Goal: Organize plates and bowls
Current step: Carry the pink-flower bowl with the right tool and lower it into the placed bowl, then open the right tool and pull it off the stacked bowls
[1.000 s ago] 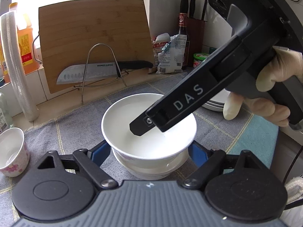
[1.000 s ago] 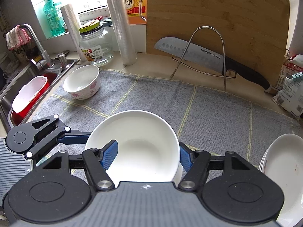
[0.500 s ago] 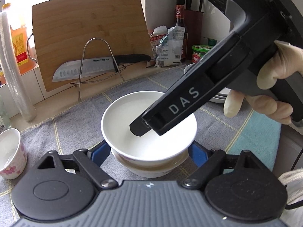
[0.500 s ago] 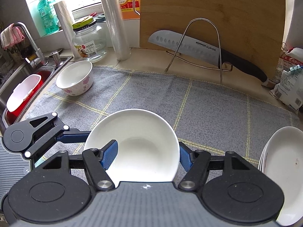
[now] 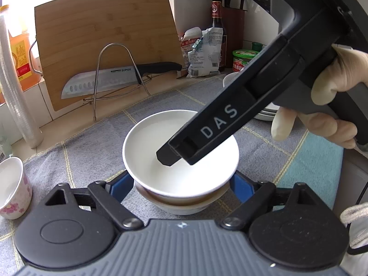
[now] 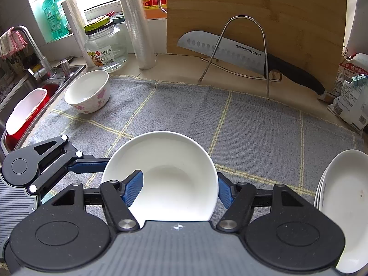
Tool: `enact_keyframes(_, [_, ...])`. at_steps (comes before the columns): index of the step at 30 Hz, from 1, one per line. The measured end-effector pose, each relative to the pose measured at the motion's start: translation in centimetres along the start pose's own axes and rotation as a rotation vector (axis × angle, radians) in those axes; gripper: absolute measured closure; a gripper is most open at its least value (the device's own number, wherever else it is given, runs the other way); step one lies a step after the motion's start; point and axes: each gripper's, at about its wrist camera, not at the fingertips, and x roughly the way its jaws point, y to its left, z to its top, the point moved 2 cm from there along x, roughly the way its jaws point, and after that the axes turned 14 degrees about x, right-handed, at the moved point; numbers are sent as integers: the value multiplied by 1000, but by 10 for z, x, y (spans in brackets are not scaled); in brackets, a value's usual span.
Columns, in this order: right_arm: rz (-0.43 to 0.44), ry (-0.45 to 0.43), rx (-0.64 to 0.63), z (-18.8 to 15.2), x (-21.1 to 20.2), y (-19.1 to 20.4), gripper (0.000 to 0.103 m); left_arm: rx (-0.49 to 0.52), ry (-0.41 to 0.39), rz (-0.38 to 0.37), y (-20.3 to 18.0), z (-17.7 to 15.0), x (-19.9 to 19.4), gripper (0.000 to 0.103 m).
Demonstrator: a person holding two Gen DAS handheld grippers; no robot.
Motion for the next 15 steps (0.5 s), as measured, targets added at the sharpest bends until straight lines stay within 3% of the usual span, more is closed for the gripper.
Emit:
enact_keyframes(6, [2, -14, 2, 1, -2, 0, 27, 43, 6, 21, -6, 1, 2, 9])
enact_keyframes(15, [27, -47, 12, 4, -9, 0, 11, 68, -10, 49, -4, 0, -7, 4])
